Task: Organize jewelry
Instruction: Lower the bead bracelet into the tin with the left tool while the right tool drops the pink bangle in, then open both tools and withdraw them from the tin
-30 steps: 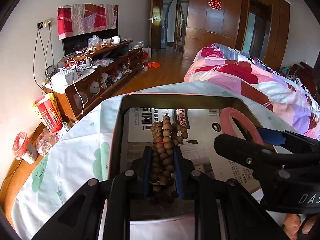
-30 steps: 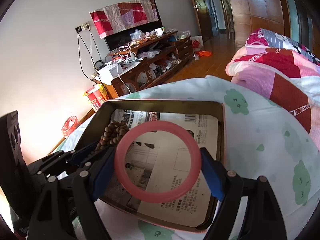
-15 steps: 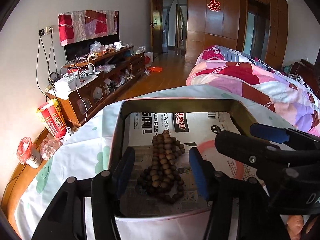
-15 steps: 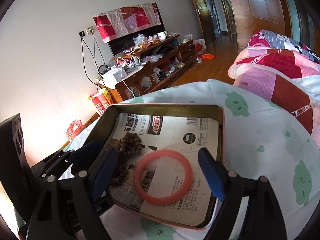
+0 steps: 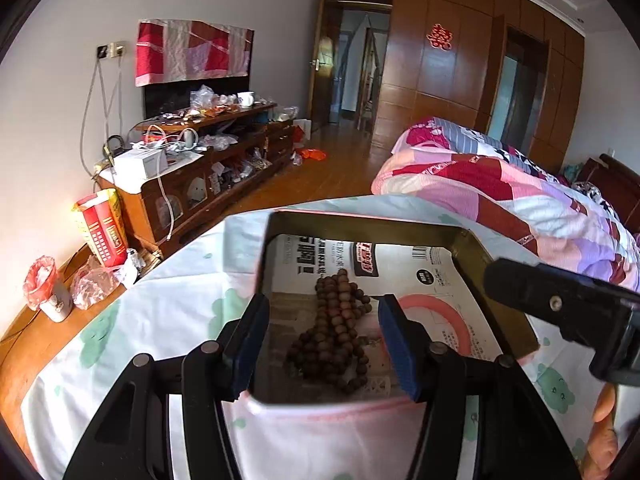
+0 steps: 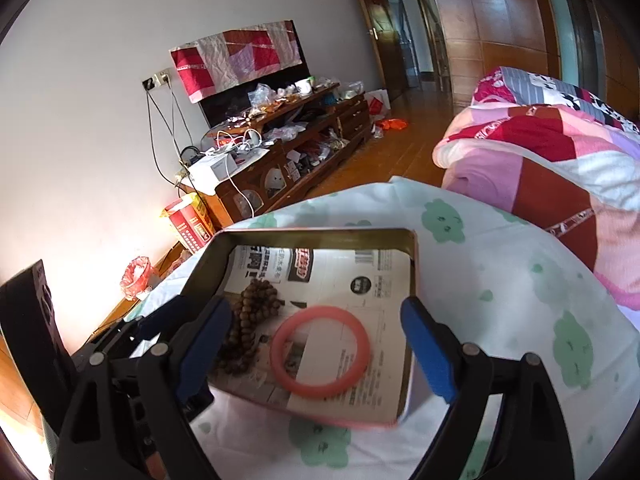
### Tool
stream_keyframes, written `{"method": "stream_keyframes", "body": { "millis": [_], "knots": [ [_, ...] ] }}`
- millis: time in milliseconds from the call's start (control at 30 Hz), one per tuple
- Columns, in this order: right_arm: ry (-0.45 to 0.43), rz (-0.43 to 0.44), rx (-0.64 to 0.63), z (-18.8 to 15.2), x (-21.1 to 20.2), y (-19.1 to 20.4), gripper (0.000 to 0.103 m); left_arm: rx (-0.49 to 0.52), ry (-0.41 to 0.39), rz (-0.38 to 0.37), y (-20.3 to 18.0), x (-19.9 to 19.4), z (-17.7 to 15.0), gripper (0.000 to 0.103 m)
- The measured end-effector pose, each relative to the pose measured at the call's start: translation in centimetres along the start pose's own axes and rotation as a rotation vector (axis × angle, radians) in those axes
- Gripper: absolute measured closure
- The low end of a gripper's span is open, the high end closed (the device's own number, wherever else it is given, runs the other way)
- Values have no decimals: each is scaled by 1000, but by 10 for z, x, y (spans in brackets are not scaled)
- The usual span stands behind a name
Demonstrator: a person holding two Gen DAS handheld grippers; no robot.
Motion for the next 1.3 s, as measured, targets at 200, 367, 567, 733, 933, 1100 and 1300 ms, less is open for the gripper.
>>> {"method": "stream_keyframes", "body": {
  "millis": [200, 367, 567, 733, 933, 1100, 1300],
  "knots": [
    [1, -32, -13, -15, -18, 7, 12, -34, -17, 12, 6, -31, -10, 40],
    [-4, -50, -27, -28, -35, 14, 12, -36, -45, 19, 7, -56, -17, 37],
    [-21, -85, -59, -40, -52, 23, 12, -32, -63, 8, 4, -79, -28, 32],
    [-42, -113, -79, -46, -65, 31, 12, -21, -60, 14, 1, -92, -37, 32],
    [-70, -123, -95, -57, -87, 35, 12, 14, -61, 26, 8, -111, -56, 32],
    [-85, -163, -64, -77, -106, 17, 12, 43, -28, 53, 22, -115, -80, 32],
    [-71, -185, -26, -103, -116, -1, 12, 63, 12, -27, 22, -129, -103, 32]
  ]
}}
Point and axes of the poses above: each gripper's, at about its wrist camera, not at the fingertips, and x roughly the way its jaws point, y to its left, z to its top, the point moved 10 cm from there along x, roughly the way its jaws point, and after that the axes turned 12 degrees about z, right-handed, at the moved point
